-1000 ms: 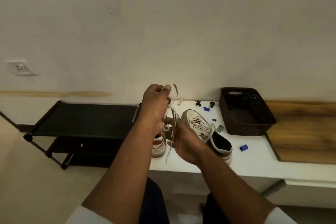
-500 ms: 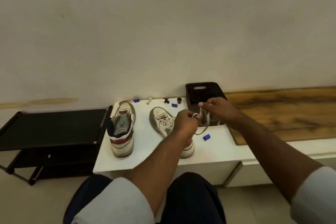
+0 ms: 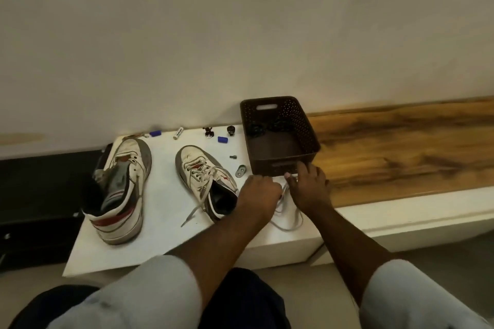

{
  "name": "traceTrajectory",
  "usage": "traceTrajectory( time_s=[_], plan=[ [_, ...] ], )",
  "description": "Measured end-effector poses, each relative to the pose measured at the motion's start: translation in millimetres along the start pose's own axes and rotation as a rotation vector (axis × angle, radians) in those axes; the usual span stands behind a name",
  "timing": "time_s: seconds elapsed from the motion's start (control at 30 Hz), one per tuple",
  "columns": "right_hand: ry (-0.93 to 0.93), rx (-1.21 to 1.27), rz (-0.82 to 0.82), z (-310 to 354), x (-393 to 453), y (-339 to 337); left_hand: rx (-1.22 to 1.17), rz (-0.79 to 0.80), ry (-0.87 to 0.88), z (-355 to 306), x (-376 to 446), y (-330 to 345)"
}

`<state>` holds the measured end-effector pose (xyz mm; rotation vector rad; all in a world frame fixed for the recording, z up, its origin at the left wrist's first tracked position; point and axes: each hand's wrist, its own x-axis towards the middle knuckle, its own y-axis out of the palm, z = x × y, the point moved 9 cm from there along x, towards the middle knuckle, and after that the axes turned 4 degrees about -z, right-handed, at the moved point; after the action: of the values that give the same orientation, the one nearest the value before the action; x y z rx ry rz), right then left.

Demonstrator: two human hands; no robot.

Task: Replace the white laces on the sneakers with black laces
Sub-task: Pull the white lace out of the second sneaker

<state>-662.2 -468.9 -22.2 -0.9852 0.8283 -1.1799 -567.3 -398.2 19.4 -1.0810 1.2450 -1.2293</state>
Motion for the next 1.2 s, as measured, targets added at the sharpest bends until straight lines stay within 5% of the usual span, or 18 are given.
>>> traceTrajectory(
  time_s=[0.1,0.17,0.27,0.33,0.57,0.77,0.93,1.07,1.2],
  plan=[
    [-0.072,0.194,-0.268,24,-27,-28,-0.082,-0.489,-0.084,38,-45,-44],
    [-0.158,0.452,-0.131,56,-45,-17,-0.284,-0.624,-0.390,87,-89,-46],
    [-0.063,0.730,0.233,98,-74,25,-0.851,-0.350,-0.902,136,-128,21],
    [0.057,0.760,0.229,109,-86,33,-1.249,-0.264,-0.995,138,-137,46],
    [0.180,0.839,0.209,152,-129,41,-1.017,-0.413,-0.835,184,-171,18],
    [0.215,0.867,0.200,179,-136,72,-1.174,-0.264,-0.778,223,-191,35],
    [0.216,0.984,0.220,204,-108,93,-0.895,-0.242,-0.739,254,-168,27],
    [0.353,1.114,0.244,214,-77,93,-0.769,-0.045,-0.651,259,-136,17],
    [0.464,1.133,0.249,211,-55,101,-0.799,-0.001,-0.614,264,-126,16]
  ],
)
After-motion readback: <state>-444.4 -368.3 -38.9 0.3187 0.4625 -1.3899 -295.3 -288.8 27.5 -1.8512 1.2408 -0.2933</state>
